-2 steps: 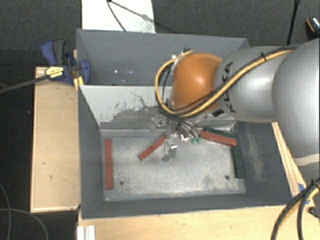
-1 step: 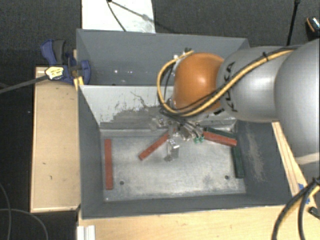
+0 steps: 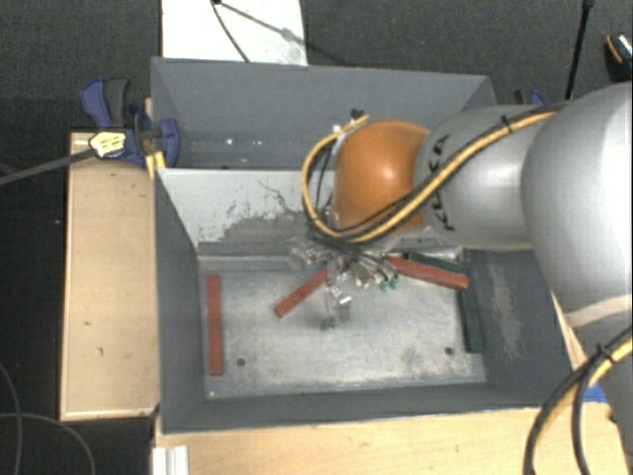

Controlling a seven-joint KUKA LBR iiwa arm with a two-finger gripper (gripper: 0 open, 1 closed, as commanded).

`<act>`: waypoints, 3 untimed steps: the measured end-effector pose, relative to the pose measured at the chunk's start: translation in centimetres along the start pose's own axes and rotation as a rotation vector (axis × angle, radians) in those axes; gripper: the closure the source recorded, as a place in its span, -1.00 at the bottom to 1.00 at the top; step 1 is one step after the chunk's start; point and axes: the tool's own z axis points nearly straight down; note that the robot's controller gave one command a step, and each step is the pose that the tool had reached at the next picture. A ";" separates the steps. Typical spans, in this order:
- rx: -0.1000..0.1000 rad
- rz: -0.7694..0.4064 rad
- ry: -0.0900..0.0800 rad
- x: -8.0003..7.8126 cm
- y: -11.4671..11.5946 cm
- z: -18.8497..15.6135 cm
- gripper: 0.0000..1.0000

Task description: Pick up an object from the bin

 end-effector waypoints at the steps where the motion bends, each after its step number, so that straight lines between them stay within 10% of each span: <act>1: 0.000 0.006 -0.001 -0.1 0.0 -0.1 -1.00; 2: 0.000 0.009 -0.001 -0.1 0.0 -0.1 1.00; 3: 0.000 0.014 -0.005 -0.1 0.0 -0.7 1.00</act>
Offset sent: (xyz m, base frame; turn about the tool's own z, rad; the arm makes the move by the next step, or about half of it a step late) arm 0.0000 0.0000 0.0000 0.0000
